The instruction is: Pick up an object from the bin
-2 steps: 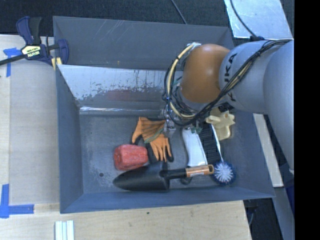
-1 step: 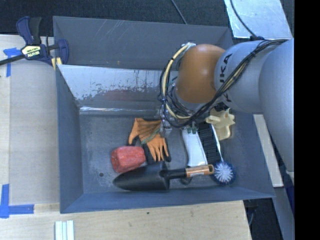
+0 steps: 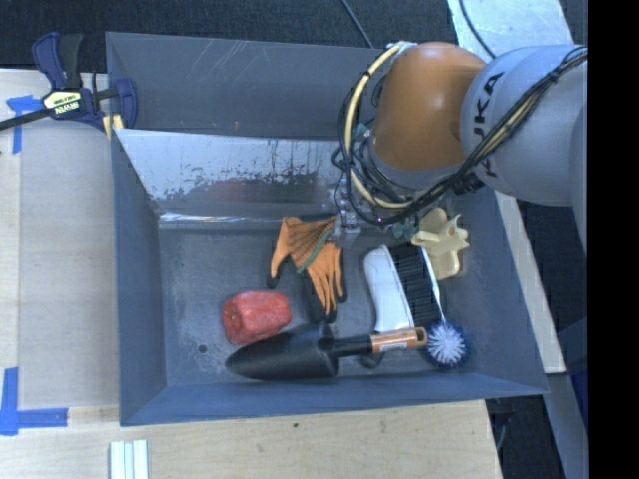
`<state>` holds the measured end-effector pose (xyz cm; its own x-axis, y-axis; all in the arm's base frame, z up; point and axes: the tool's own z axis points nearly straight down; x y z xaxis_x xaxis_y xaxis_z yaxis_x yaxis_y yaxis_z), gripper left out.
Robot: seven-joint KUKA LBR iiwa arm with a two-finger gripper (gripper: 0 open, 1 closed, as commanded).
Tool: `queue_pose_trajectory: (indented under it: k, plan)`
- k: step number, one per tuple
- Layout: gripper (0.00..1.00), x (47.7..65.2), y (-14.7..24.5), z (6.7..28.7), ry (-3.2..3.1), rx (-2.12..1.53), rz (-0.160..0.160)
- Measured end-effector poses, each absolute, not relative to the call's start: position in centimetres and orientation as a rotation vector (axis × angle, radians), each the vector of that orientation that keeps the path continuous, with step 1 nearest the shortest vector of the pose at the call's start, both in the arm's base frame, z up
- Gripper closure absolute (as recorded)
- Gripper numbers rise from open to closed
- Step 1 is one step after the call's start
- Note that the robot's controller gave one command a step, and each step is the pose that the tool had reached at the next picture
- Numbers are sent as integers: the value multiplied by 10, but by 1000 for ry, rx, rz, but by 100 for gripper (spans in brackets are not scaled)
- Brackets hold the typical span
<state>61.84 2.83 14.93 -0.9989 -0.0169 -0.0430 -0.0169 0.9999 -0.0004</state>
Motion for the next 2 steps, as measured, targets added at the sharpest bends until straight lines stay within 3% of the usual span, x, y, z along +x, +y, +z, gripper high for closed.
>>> queue_pose_trajectory:
  k: [1,2]
  plan:
    - [100,613,25,81,3120,-36,-1]
    - [100,612,27,168,3110,-23,1]
